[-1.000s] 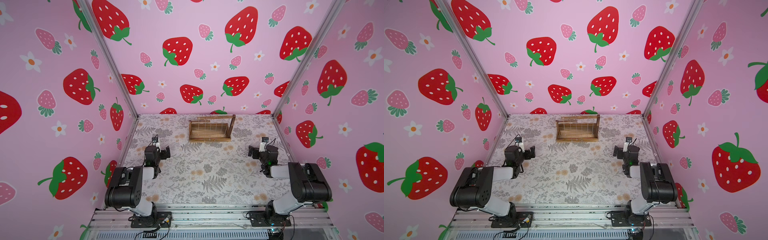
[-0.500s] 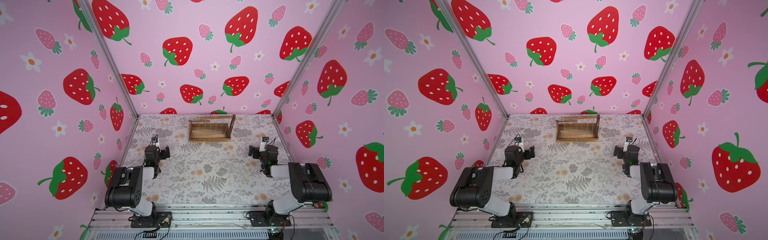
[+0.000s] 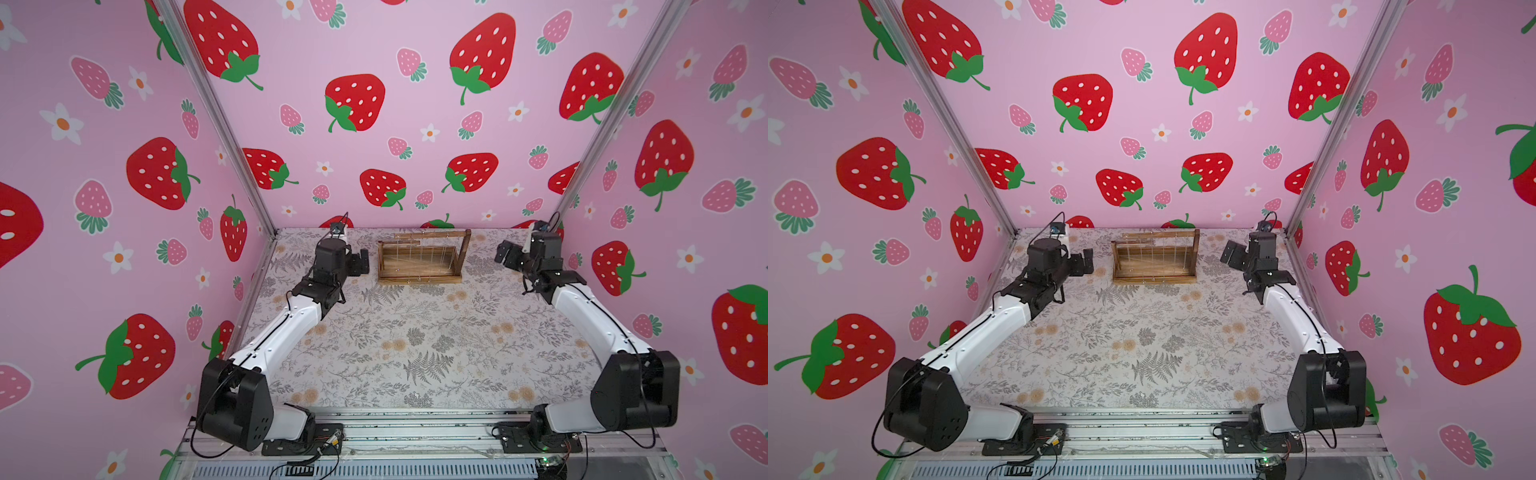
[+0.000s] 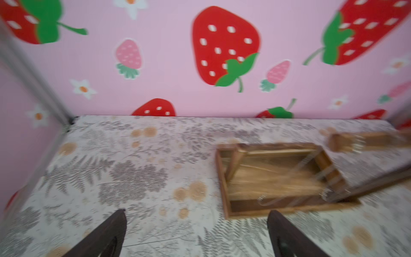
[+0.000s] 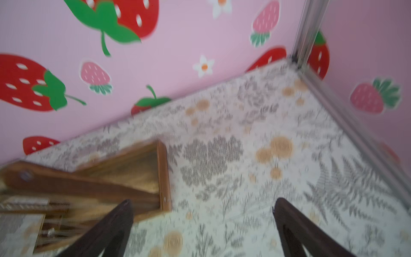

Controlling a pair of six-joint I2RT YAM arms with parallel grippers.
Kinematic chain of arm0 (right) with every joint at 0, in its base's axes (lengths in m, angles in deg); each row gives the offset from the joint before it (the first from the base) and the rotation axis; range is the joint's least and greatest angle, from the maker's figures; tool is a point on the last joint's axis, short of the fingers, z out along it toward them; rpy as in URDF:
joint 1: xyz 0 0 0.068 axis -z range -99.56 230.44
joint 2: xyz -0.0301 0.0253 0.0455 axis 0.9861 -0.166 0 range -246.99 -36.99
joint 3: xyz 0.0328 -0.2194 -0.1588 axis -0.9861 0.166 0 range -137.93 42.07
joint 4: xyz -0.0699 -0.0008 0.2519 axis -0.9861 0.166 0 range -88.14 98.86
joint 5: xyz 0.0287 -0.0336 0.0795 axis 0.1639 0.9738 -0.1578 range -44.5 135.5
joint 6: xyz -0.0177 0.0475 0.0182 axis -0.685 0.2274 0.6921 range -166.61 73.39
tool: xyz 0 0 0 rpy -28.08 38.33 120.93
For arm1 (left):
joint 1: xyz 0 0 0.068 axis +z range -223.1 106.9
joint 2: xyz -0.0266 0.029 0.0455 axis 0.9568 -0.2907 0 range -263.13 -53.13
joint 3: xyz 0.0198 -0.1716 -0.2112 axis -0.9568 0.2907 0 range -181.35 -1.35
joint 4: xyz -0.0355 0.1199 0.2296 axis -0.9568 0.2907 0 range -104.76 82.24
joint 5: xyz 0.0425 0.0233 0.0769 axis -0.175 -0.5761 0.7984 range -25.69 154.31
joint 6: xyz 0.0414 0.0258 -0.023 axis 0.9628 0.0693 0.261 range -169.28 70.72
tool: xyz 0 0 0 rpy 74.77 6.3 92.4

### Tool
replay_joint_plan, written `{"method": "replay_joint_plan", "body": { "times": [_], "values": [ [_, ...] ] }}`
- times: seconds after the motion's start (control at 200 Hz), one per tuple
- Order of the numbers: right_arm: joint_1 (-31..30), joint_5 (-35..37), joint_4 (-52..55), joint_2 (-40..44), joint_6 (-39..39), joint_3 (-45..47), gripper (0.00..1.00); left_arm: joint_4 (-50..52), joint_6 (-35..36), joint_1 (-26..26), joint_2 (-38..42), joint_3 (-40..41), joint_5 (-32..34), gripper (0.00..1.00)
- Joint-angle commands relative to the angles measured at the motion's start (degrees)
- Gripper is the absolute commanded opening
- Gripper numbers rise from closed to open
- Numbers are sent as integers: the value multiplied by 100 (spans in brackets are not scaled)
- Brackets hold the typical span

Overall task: Take the necklace off the jewelry display stand
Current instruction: Adjust the stand at the center of the board.

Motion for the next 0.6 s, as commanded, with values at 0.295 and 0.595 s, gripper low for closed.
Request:
{"method": "replay_joint_plan", "body": {
  "times": [0.295, 0.595],
  "values": [
    [22, -1036, -1673, 737, 791, 2548, 99, 1014, 743, -407, -674, -1029, -1377, 99],
    [989, -3717, -2060, -1562, 2362, 759, 0, 1657, -994, -391, -1435, -641, -483, 0]
  ]
}}
